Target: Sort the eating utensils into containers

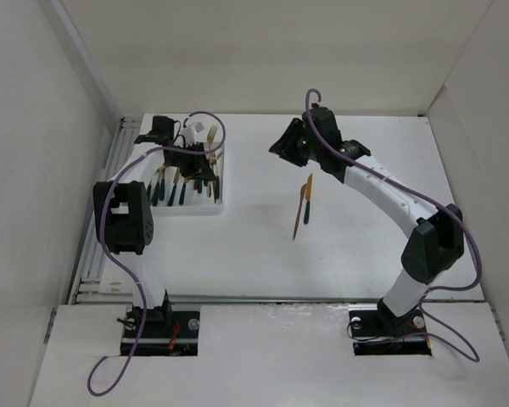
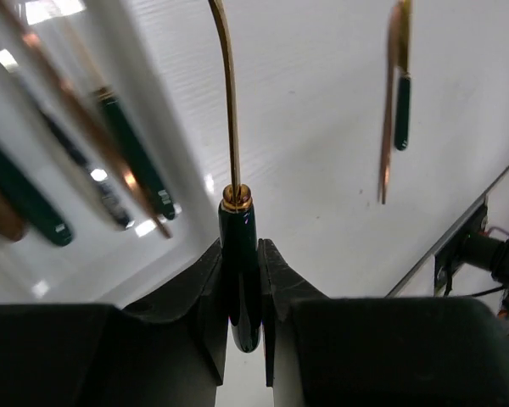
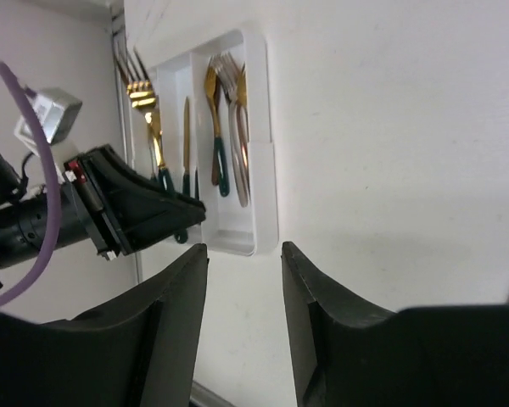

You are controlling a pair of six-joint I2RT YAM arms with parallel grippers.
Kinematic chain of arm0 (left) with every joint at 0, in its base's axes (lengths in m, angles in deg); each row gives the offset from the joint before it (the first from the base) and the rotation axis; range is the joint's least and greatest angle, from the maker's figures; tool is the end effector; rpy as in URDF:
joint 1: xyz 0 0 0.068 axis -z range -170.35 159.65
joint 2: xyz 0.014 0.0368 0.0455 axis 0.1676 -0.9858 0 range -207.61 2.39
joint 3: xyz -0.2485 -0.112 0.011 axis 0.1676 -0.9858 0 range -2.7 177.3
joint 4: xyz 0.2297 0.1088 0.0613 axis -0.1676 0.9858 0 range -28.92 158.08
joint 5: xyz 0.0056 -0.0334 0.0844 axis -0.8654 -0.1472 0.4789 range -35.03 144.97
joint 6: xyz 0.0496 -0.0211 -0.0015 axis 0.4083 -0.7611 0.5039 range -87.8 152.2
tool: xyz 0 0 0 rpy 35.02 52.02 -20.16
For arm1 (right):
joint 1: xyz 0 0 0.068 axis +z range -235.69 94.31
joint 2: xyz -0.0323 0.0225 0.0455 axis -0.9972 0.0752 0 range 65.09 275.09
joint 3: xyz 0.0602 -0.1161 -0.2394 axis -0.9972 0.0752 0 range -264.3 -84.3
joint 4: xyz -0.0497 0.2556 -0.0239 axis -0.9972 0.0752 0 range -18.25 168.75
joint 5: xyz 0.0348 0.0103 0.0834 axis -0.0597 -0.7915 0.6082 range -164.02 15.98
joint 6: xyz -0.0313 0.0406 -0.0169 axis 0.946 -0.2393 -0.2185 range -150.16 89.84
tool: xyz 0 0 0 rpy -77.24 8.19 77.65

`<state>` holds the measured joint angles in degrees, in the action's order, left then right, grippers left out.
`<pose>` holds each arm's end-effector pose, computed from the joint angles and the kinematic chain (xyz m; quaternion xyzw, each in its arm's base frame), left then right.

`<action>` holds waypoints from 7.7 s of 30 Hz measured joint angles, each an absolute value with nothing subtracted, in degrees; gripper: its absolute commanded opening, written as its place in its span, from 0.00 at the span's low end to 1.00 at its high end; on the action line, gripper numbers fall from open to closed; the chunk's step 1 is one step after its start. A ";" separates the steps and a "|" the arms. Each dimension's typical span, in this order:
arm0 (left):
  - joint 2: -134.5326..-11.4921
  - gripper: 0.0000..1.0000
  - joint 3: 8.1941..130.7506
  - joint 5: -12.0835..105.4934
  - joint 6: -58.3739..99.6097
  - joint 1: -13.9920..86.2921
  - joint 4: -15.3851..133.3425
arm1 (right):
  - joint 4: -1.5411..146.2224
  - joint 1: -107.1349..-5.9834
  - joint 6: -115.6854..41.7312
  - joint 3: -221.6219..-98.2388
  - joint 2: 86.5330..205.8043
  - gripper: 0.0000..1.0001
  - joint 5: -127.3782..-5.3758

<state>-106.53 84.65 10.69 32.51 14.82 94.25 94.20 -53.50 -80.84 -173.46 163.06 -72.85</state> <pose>0.4089 -0.0619 0.2476 0.1562 0.8763 -0.3708 0.2651 0.3396 0.2146 0.3398 0.1351 0.8609 0.3311 0.3618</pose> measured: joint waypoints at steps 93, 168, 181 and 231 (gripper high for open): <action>-104.93 0.73 101.66 4.60 43.84 30.47 104.96 | 95.78 -52.56 -79.70 -177.57 165.33 0.00 -74.42; -117.66 0.55 91.82 28.86 39.68 3.59 99.17 | 105.39 -57.61 -70.81 -164.50 168.31 0.62 -83.80; -111.40 0.57 96.48 29.99 39.33 4.46 101.66 | 109.46 -53.24 -68.49 -167.74 180.57 0.61 -89.22; -106.73 0.72 97.99 6.67 45.80 35.10 103.06 | 100.37 -54.22 -79.64 -175.58 168.77 0.00 -78.09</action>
